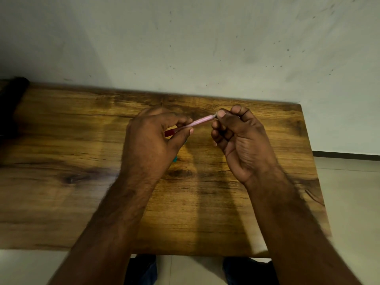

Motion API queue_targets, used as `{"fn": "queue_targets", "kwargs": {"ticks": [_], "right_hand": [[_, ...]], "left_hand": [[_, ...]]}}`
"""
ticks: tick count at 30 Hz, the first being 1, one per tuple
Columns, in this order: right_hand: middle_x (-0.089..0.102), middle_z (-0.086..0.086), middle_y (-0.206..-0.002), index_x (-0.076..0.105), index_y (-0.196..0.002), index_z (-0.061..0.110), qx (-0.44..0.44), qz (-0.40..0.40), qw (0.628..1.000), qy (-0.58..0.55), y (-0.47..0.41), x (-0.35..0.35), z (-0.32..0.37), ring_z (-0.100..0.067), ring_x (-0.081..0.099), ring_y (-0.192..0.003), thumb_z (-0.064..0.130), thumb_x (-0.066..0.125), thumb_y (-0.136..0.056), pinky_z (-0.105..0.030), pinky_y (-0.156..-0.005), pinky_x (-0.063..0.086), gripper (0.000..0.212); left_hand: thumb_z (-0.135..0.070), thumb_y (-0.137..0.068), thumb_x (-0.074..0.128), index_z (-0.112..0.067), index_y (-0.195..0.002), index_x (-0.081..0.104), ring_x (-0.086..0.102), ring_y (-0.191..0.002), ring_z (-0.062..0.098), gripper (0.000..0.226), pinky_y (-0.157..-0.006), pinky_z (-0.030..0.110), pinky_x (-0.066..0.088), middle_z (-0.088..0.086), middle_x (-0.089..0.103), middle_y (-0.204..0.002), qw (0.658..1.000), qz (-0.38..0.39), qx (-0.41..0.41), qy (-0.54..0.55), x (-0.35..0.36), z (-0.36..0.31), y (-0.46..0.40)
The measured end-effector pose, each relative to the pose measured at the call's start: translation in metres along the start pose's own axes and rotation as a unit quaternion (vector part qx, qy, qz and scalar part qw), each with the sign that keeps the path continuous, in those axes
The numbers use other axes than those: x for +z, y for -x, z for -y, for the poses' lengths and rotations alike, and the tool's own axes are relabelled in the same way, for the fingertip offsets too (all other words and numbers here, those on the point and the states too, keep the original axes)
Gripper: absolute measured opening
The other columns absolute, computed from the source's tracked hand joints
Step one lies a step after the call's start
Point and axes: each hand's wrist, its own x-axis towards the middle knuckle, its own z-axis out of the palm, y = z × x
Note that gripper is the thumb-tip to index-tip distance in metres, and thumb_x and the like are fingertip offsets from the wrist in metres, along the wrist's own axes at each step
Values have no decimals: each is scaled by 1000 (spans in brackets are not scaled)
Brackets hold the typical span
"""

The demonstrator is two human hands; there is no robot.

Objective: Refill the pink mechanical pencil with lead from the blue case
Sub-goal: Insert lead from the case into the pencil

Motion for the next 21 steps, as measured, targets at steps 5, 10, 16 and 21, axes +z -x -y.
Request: {"fn": "queue_targets", "kwargs": {"ticks": [5, 10, 16, 21], "right_hand": [[69, -5, -86, 49, -103, 16, -40, 12, 999, -14, 3, 5, -1, -18, 68, -72, -6, 65, -89, -27, -65, 59, 30], [65, -8, -87, 46, -103, 13, -96, 39, 994, 20, 5, 8, 0, -21, 70, -72, -12, 58, -94, -29, -66, 60, 30], [66, -7, -88, 44, -101, 15, -96, 48, 994, 20, 5, 6, 0, -20, 72, -72, -9, 59, -95, -29, -66, 60, 29], [66, -4, -87, 44, -98, 17, -83, 47, 995, 11, 2, 4, -2, -16, 67, -66, -9, 58, -95, -28, -64, 58, 30]], "left_hand": [[-29, -85, 80, -26, -107, 81, 66, -93, 7, 22, -80, 30, 56, -15, 72, -94, 1000, 6, -19, 23, 1, -3, 0], [-29, -87, 79, -26, -109, 81, 66, -90, 5, 22, -77, 29, 56, -17, 69, -92, 999, -2, -24, 31, -1, -4, 0], [-30, -88, 78, -25, -110, 81, 68, -93, 8, 23, -80, 35, 58, -11, 74, -97, 999, 6, -17, 30, -1, -2, 0], [-35, -88, 74, -25, -111, 81, 69, -96, 15, 26, -82, 42, 57, -6, 76, -99, 999, 28, -2, 35, -1, 1, 0]]}}
